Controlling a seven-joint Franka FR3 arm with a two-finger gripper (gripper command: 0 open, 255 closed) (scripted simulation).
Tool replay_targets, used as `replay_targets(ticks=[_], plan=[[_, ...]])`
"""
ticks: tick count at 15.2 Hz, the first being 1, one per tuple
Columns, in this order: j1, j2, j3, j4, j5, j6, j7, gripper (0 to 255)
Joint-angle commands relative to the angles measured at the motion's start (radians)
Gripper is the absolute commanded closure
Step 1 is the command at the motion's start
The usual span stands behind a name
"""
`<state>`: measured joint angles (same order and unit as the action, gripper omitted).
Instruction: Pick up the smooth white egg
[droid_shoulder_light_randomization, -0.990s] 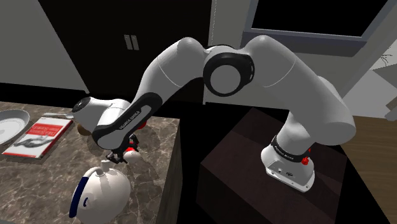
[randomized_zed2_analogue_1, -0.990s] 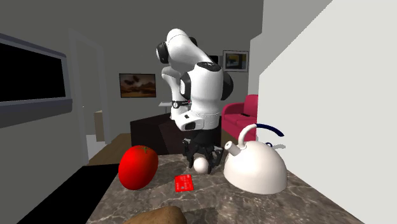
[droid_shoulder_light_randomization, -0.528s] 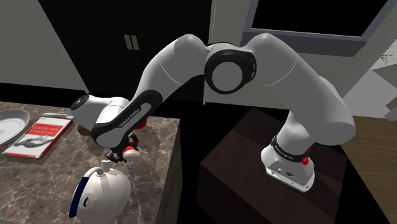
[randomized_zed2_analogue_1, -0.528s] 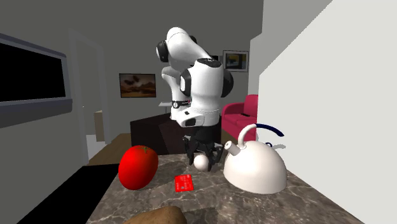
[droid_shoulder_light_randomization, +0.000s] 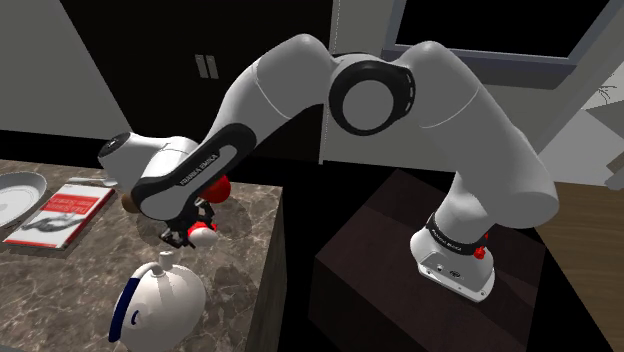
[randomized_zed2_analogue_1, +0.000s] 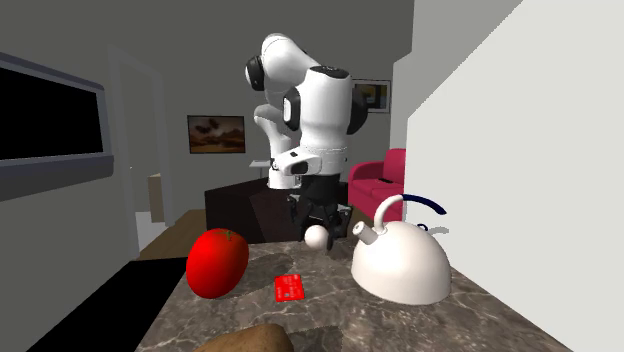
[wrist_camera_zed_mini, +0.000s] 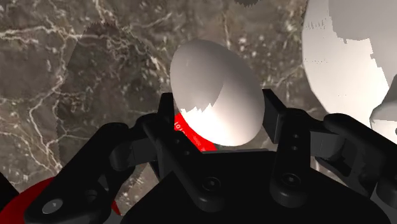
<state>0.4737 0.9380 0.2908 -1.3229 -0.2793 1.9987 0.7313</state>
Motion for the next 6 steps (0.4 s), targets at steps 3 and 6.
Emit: replay_targets(ticks=[3, 6], plan=[[-0.004, -0.038, 0.007, -0.010, 0.007, -0.027, -0.001, 255], [-0.005, -0.048, 0.009, -0.012, 0.009, -0.036, -0.002, 255]])
